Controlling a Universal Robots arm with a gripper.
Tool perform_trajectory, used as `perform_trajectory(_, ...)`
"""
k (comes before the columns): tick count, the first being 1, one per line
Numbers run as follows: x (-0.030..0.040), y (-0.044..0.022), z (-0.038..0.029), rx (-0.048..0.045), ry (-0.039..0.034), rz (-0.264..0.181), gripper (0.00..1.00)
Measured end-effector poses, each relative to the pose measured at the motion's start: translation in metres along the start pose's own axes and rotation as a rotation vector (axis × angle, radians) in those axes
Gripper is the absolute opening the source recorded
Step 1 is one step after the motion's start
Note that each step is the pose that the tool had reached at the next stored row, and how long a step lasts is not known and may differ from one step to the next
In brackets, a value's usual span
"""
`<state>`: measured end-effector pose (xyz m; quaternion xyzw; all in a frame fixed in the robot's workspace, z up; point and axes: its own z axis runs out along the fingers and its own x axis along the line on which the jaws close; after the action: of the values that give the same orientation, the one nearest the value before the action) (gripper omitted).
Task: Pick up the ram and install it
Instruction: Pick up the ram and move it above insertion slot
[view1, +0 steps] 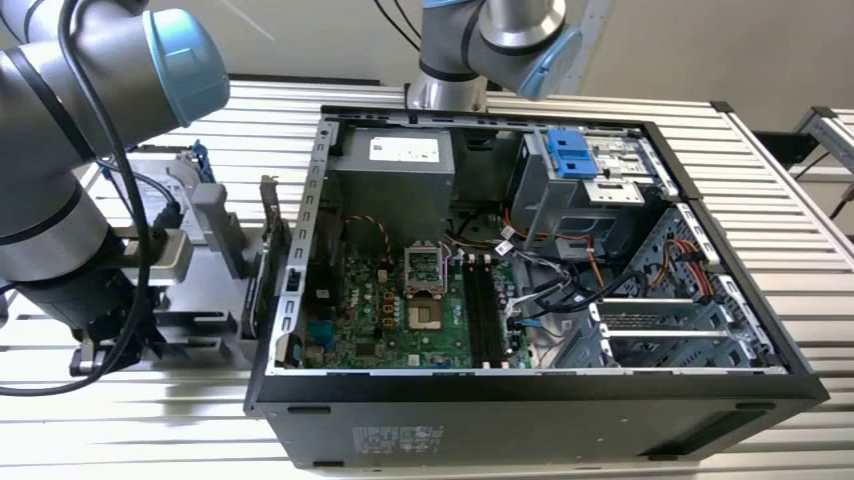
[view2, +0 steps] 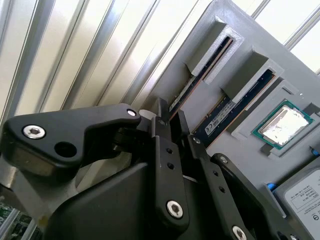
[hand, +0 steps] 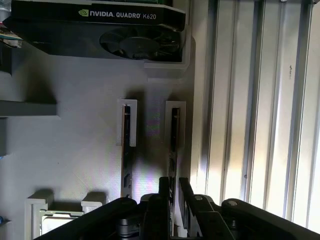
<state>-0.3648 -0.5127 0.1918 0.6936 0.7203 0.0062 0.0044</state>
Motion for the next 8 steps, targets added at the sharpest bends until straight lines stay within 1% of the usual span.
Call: perform_trajectory(8,0.0,0.0,0.0001,0.0,-0.0001,0.0,0.0)
